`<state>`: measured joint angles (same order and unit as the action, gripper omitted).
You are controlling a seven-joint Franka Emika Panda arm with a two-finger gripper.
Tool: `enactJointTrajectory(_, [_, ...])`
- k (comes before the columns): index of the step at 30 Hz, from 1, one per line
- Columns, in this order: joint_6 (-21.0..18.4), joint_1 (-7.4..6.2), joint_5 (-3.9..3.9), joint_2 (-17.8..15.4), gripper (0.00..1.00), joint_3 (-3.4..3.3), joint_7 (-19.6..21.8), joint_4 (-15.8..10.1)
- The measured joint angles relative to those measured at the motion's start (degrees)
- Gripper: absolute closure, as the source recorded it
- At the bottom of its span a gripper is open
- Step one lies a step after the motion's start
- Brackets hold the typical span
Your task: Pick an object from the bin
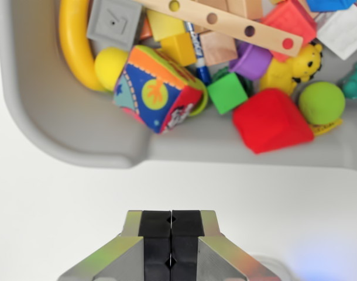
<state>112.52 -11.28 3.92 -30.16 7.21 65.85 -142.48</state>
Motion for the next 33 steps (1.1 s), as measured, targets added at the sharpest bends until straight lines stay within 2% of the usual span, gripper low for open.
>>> enactJointTrajectory(16, [-4.5,0.0,0.0,-0.7,1.0,-0.26,0.0,3.6])
enactJointTrajectory(33, [-4.7,0.0,0.0,-0.8,1.0,-0.27,0.0,3.8])
